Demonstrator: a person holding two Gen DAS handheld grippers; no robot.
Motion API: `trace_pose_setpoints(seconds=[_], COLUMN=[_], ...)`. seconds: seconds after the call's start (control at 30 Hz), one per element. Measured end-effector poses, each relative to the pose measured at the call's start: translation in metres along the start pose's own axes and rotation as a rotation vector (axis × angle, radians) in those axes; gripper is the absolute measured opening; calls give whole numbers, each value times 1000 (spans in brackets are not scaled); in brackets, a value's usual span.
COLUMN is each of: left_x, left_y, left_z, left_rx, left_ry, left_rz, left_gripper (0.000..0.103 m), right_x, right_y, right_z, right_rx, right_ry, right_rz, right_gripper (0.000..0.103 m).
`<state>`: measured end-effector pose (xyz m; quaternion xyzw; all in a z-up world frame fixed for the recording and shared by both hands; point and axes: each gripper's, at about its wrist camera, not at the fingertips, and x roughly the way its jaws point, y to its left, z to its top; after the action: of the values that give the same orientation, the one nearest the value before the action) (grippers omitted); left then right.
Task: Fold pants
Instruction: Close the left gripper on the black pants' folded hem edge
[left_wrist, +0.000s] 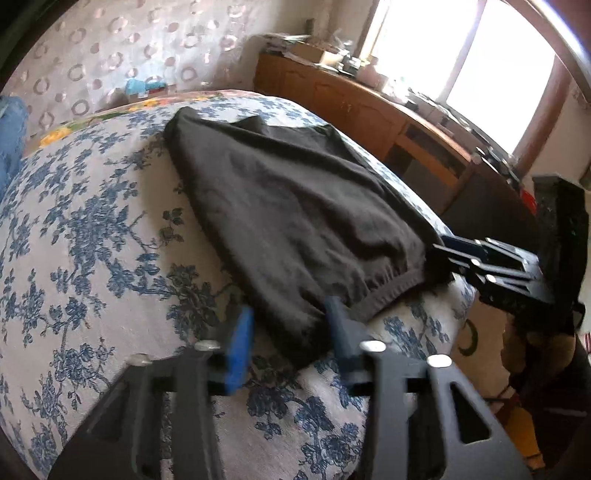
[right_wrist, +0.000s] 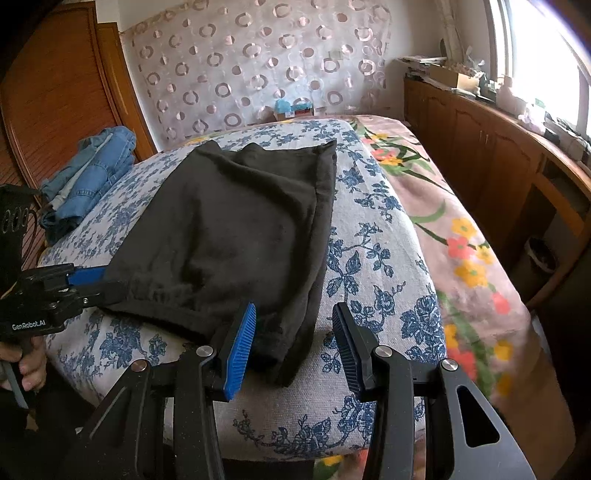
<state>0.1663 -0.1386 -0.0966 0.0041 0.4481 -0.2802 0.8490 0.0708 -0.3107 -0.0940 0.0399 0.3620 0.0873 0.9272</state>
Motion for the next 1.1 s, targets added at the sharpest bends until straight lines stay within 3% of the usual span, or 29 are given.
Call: trace_pose_setpoints(seconds=[0.03, 0.1, 0.3, 0.63, 0.9, 1.1], left_x=[0, -5, -27, -7, -1, -2], left_y=[-1, -5, -8, 2, 6, 7], left_z=[0, -2, -2, -7, -6, -7], left_rx=[7, 24, 39, 2, -20, -42], left_ry=[2, -19, -84, -33, -26, -35], left_rz=[-12, -6, -18, -5, -11, -28], left_gripper=[12, 6, 5, 5, 6, 16], right_x=[0, 1, 1, 4, 10, 10], right_y=[0, -1, 0, 5, 13, 14], right_z=[-1, 0, 0, 1, 4, 2], right_rx=[0, 2, 6, -12, -79, -73], right_ry=[0, 2, 6, 16, 32, 19], right_rz=[2, 2, 2, 4, 26, 37], right_gripper=[45, 45, 45, 45, 18, 15])
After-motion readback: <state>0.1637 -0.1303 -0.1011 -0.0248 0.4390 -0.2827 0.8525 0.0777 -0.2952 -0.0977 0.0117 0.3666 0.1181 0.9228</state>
